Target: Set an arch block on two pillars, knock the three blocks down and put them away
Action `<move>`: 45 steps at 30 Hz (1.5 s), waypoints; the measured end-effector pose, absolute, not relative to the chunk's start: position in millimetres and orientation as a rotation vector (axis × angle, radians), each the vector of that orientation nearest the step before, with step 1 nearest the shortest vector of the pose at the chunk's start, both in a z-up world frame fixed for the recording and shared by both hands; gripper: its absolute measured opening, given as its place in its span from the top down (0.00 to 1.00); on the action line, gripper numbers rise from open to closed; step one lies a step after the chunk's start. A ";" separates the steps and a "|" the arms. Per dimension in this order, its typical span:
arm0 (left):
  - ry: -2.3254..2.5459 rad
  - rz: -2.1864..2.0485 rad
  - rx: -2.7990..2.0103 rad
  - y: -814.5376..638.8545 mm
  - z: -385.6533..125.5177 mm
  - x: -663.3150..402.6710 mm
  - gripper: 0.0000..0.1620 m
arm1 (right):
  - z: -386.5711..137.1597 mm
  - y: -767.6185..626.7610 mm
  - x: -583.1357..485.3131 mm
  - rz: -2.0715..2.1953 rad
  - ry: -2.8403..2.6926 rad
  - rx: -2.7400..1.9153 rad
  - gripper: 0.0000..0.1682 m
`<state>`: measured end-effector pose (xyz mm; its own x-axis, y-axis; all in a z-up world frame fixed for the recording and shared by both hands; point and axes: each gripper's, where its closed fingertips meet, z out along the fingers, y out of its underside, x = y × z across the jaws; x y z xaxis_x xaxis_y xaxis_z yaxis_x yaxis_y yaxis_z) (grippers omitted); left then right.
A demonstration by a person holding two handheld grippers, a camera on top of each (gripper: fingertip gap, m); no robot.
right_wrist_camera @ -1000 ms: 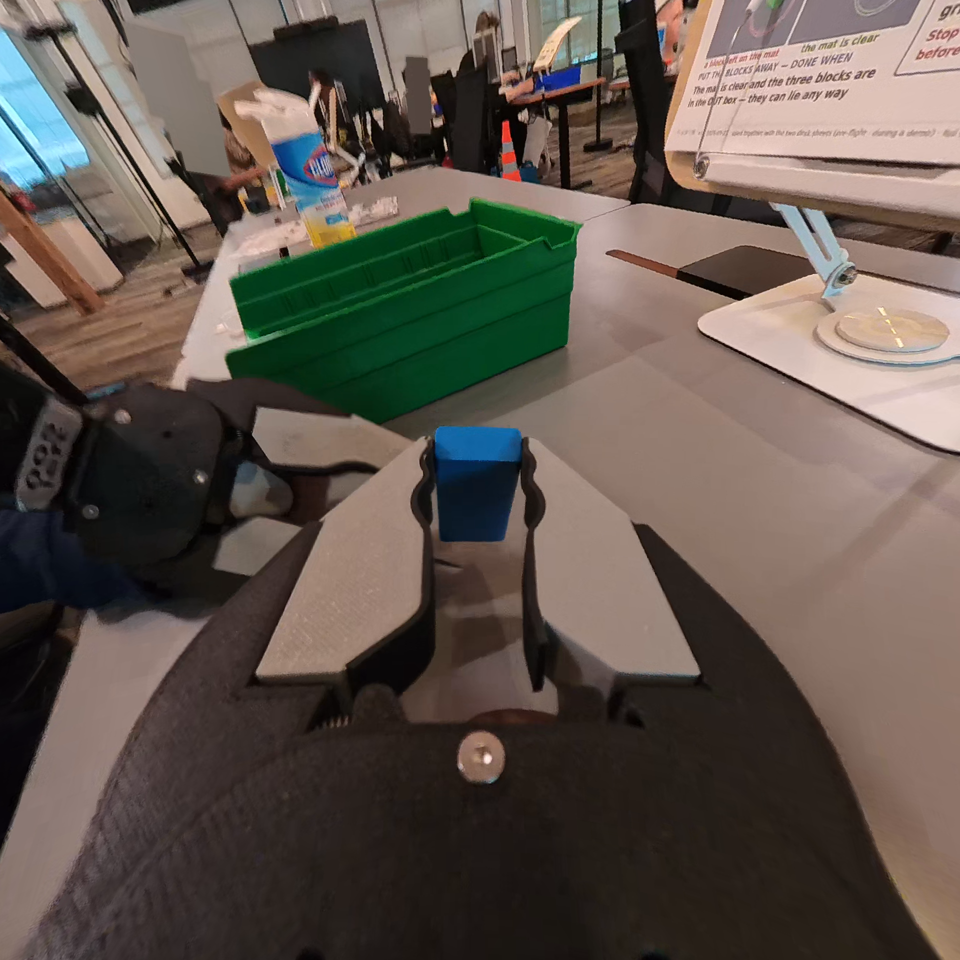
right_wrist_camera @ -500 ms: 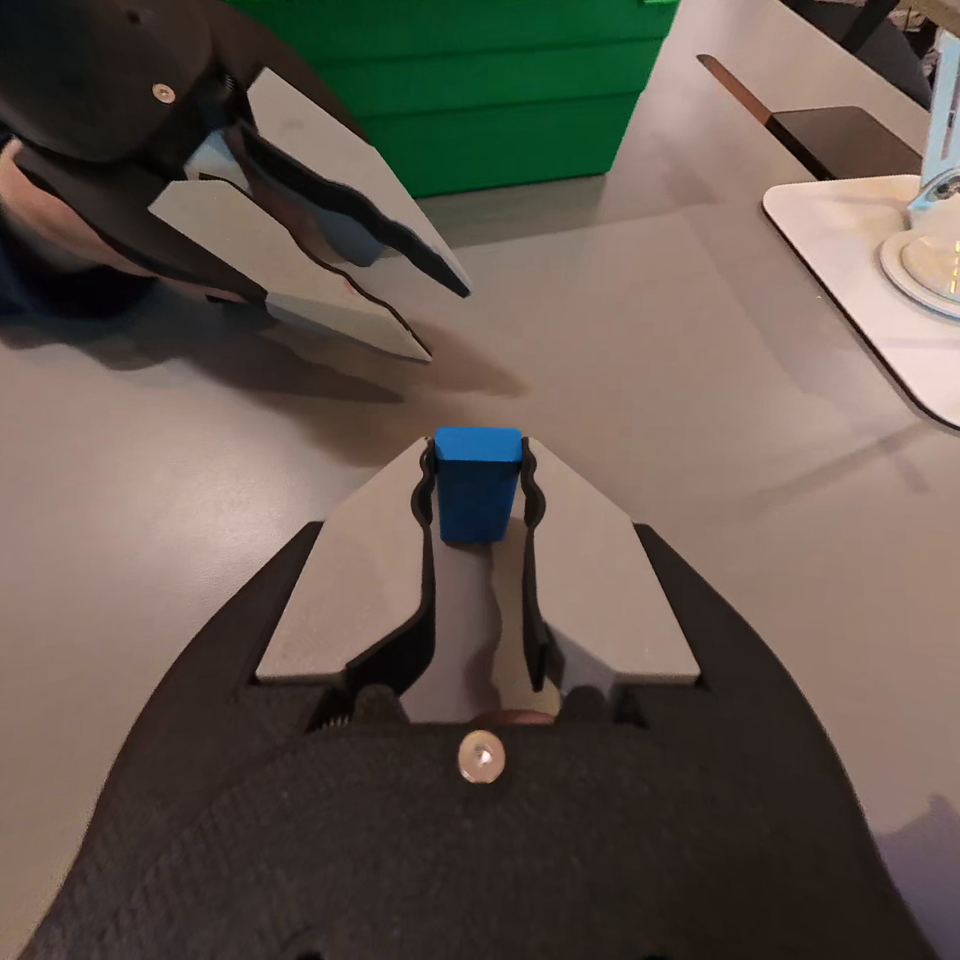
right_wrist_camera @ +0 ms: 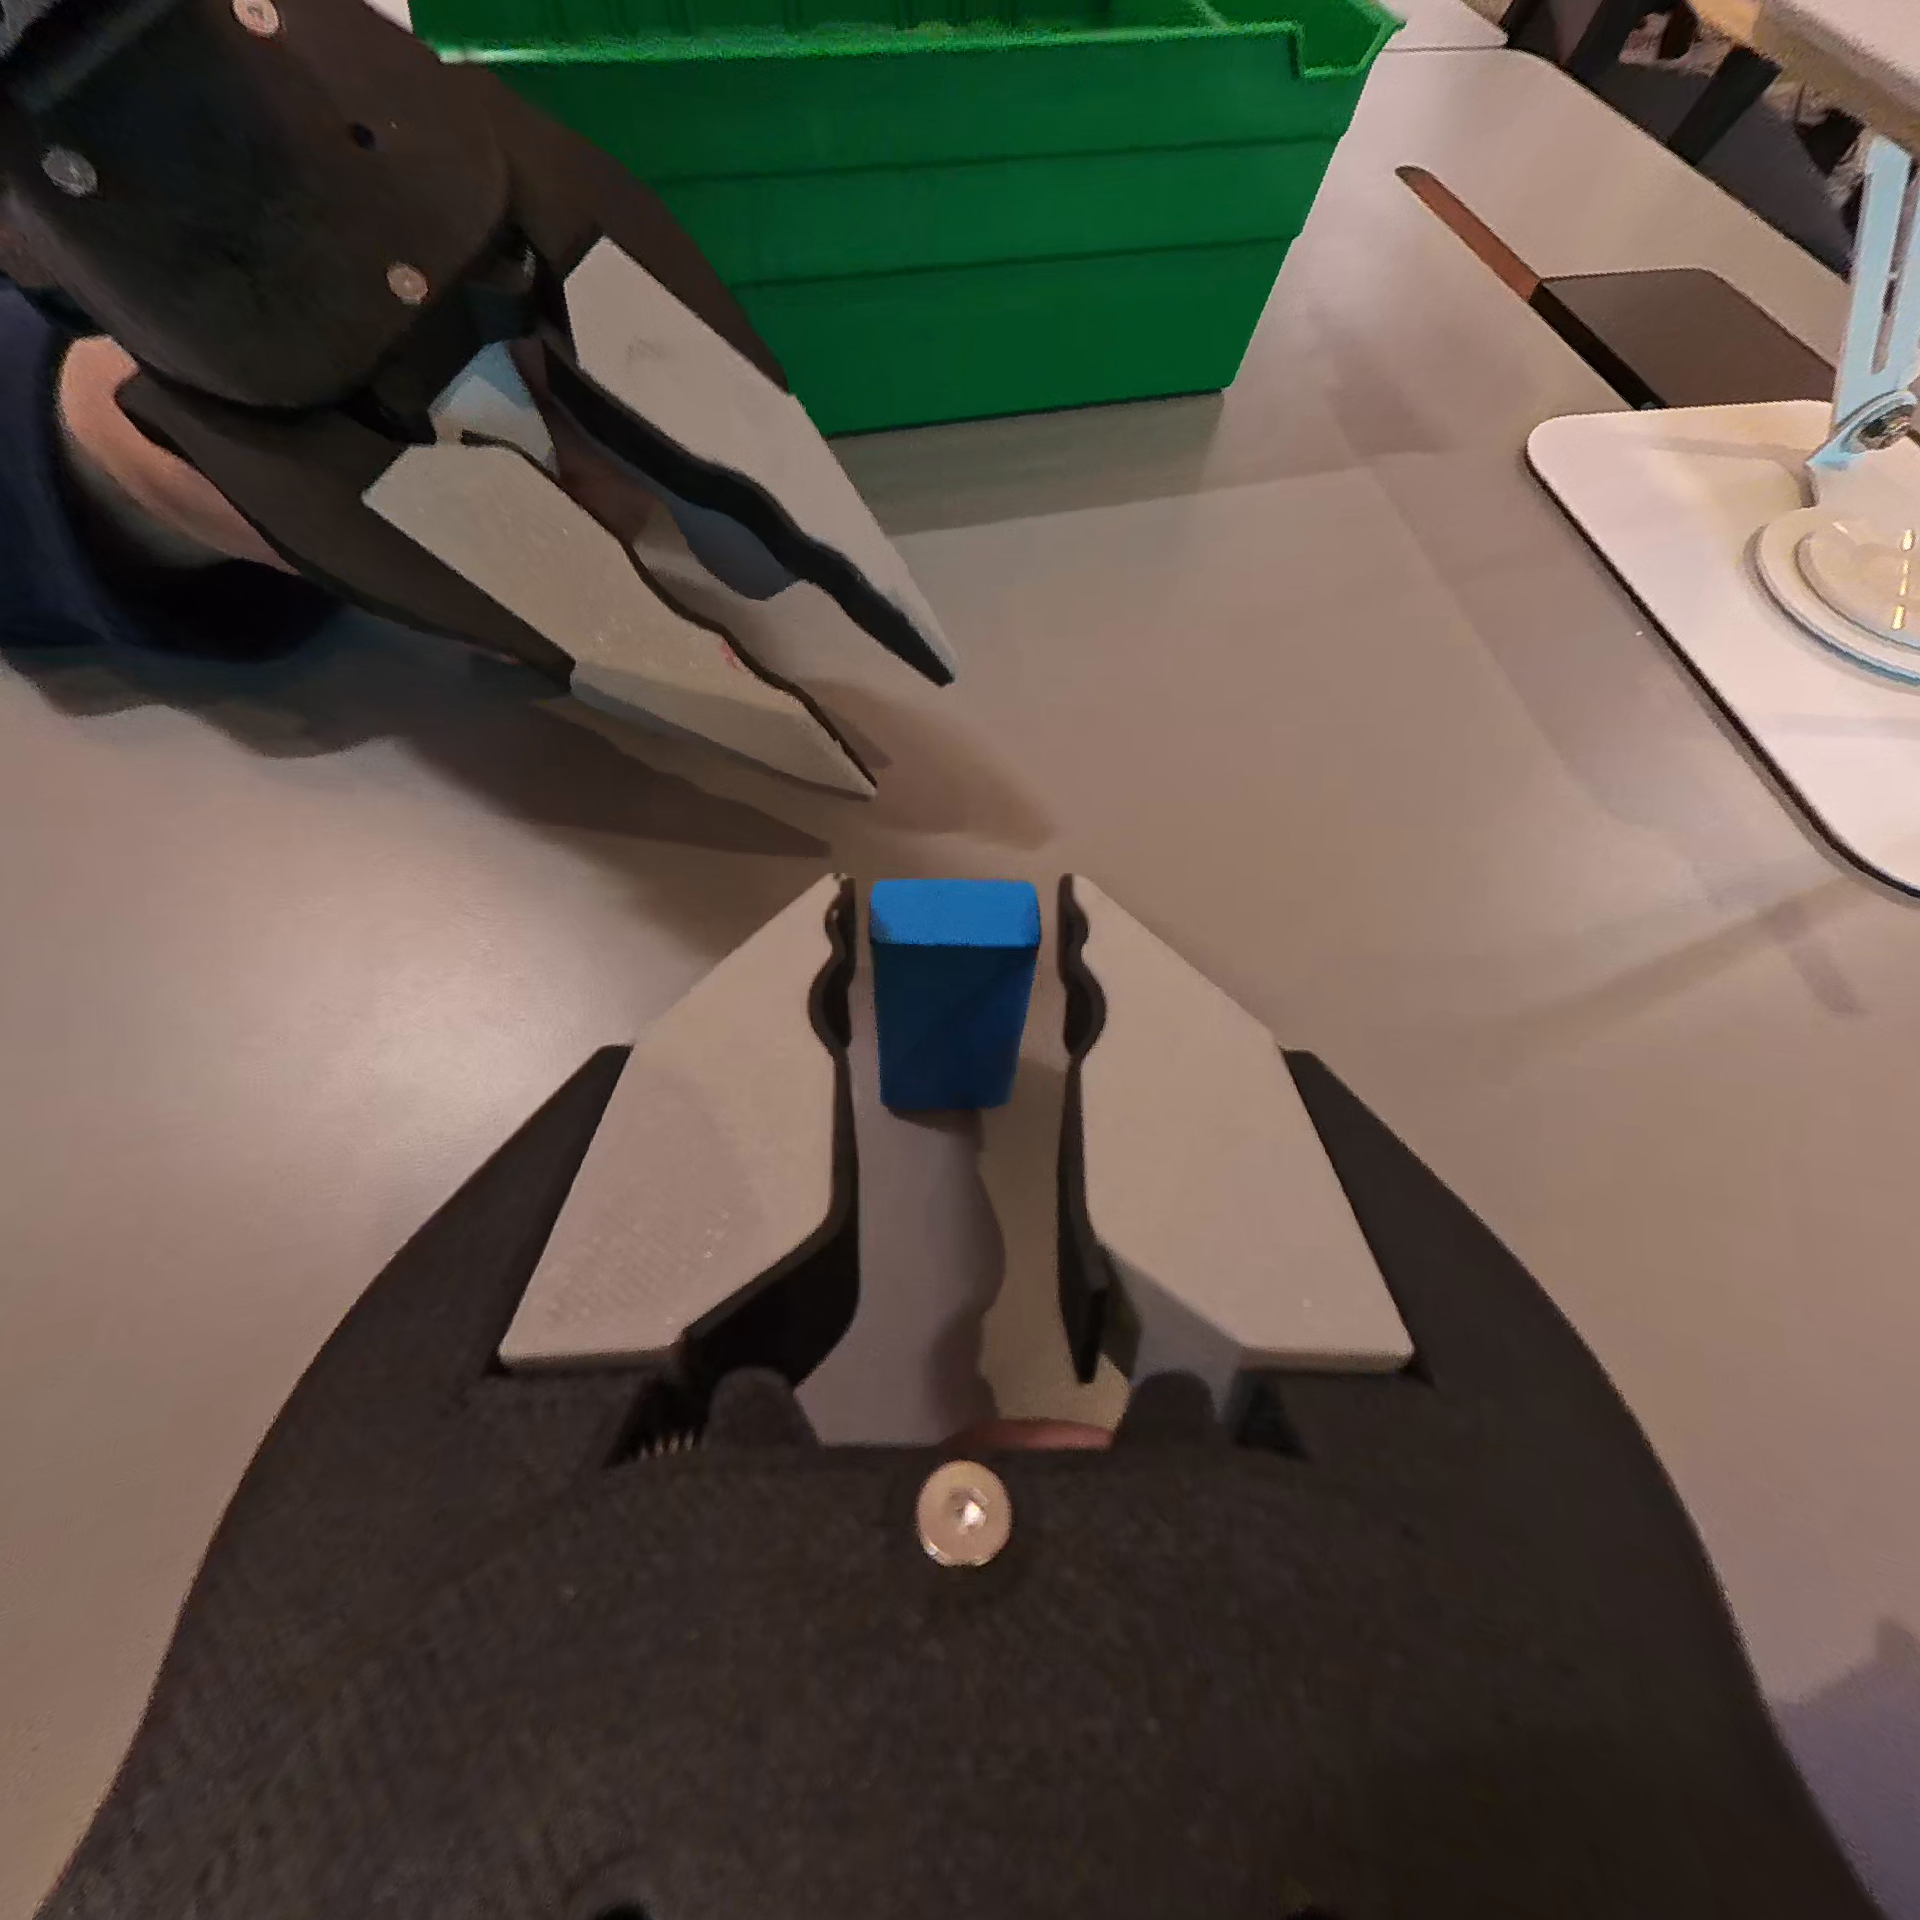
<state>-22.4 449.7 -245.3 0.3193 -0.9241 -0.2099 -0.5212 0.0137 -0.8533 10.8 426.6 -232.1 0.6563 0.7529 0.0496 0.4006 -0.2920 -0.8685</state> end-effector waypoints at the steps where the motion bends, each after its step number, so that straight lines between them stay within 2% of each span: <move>1: 1.338 -0.534 -1.639 448.9 -245.7 -22.0 0.83 | -229.0 426.8 10.5 0.467 -0.894 -1.913 0.76; 7: 1.381 -0.501 -1.623 445.0 -249.5 -19.9 0.85 | -210.6 428.8 17.2 0.441 -0.834 -1.871 0.77; 12: 1.463 -0.511 -1.612 433.6 -256.4 -8.0 0.92 | -184.1 434.0 26.1 0.351 -0.732 -1.811 0.80; 18: 1.592 -0.525 -1.629 419.2 -270.5 12.3 0.97 | -185.3 442.2 63.3 0.010 -0.605 -1.929 0.87; 22: 1.610 -0.542 -1.649 415.6 -273.4 22.2 0.97 | -200.2 439.1 92.3 -0.288 -0.563 -2.074 0.94; 24: 1.622 -0.547 -1.652 413.6 -274.6 24.1 0.96 | -222.8 431.3 86.9 -0.232 -0.595 -2.203 0.97; 28: 1.645 -0.542 -1.652 411.5 -277.2 26.1 0.97 | -253.6 414.9 70.0 -0.051 -0.633 -2.379 0.97; 45: 1.654 -0.487 -1.656 420.0 -281.7 38.3 1.00 | -283.0 409.1 59.3 0.069 -0.658 -2.492 0.93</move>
<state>38.3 420.0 -281.7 0.0997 -0.9685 -0.2281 -0.6907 0.0976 -0.7165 59.3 409.1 -283.0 0.8786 0.4693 0.0883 0.4406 -0.7254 -0.5289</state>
